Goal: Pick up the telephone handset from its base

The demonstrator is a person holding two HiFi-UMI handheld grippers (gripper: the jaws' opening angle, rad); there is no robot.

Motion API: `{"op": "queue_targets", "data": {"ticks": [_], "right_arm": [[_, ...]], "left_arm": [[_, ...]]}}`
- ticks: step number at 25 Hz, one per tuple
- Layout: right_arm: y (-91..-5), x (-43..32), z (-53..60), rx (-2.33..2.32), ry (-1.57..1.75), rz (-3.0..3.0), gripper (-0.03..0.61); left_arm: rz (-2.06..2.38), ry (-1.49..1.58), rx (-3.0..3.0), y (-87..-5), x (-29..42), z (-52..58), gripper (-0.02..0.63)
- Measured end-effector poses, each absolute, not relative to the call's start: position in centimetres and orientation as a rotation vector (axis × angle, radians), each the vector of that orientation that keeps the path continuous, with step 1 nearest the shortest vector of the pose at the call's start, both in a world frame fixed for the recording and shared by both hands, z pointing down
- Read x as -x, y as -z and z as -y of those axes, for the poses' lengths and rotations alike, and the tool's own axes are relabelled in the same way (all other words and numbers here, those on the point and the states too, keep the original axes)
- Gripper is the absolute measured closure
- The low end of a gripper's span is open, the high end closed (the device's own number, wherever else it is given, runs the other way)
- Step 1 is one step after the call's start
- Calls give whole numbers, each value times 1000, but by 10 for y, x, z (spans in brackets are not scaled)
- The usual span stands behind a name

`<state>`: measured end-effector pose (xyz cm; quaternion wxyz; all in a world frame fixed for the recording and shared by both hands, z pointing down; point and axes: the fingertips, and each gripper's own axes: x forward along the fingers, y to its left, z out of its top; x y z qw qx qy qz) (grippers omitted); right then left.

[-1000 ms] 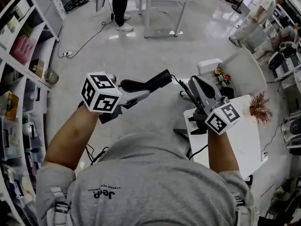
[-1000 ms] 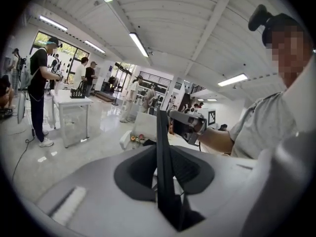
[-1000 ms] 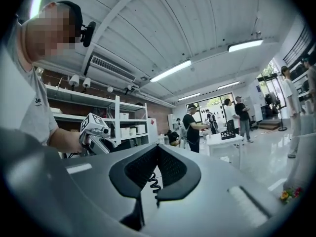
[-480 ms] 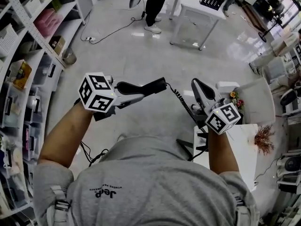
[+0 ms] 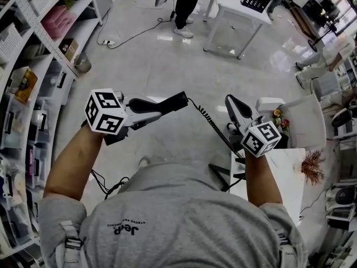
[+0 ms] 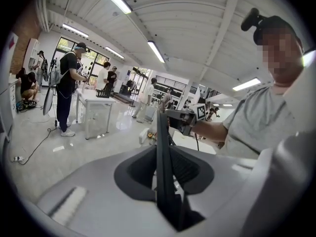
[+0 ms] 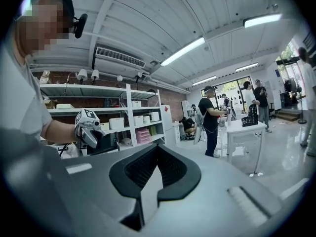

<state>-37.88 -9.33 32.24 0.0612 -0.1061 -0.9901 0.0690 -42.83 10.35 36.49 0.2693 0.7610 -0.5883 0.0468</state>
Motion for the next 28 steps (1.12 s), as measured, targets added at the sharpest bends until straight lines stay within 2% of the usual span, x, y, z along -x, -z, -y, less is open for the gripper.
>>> {"op": "queue_targets", "data": {"ticks": [28], "right_arm": [[-333,363,121,206,-256,2976,575]], "left_arm": [[1528,-98,-2111,-361,424,-83,476]]}}
